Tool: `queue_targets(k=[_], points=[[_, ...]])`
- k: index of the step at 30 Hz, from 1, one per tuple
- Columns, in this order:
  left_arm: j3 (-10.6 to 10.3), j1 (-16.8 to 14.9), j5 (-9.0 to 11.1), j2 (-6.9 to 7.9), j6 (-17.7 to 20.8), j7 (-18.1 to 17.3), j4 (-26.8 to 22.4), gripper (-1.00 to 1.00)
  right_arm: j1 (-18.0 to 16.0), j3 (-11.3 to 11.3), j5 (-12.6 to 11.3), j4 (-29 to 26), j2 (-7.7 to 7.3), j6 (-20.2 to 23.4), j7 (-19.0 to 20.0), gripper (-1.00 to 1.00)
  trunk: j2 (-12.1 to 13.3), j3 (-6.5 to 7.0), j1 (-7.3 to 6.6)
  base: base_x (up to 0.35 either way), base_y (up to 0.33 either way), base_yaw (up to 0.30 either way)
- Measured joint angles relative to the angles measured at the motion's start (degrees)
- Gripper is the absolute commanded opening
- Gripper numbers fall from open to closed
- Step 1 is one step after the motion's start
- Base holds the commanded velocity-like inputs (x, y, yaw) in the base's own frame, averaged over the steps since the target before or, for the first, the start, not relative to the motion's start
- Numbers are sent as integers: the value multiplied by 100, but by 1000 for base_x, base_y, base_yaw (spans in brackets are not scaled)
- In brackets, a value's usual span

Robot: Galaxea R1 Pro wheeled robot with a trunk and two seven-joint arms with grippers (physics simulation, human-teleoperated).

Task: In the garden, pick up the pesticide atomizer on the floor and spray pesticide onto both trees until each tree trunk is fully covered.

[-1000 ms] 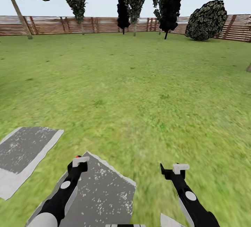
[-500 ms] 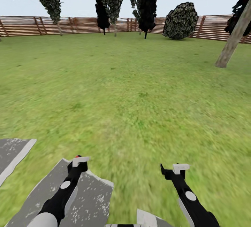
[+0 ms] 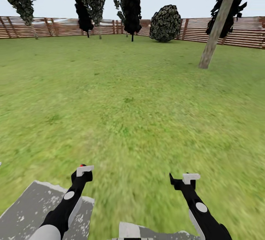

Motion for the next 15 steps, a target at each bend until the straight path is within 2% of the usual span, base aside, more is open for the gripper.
queue_targets(k=[5, 7, 11, 15], points=[[13, 0, 0, 3, 0, -2, 0, -100, 0, -5, -7, 19, -18, -14, -2, 100, 0, 18, 0, 0, -271, -300], [26, 0, 9, 7, 0, -12, 0, -100, 20, -19, -8, 70, -30, -143, -6, 100, 0, 25, 0, 0, -271, -300], [19, 0, 24, 9, -3, -24, 0, -100, 234, -75, -7, 687, -38, -1234, -10, 100, 0, 39, 0, 0, -271, -300], [5, 0, 23, 4, -1, -33, 0, -100, 334, -87, -10, 1889, -33, -2590, -130, 100, 0, 54, 0, 0, -271, -300]])
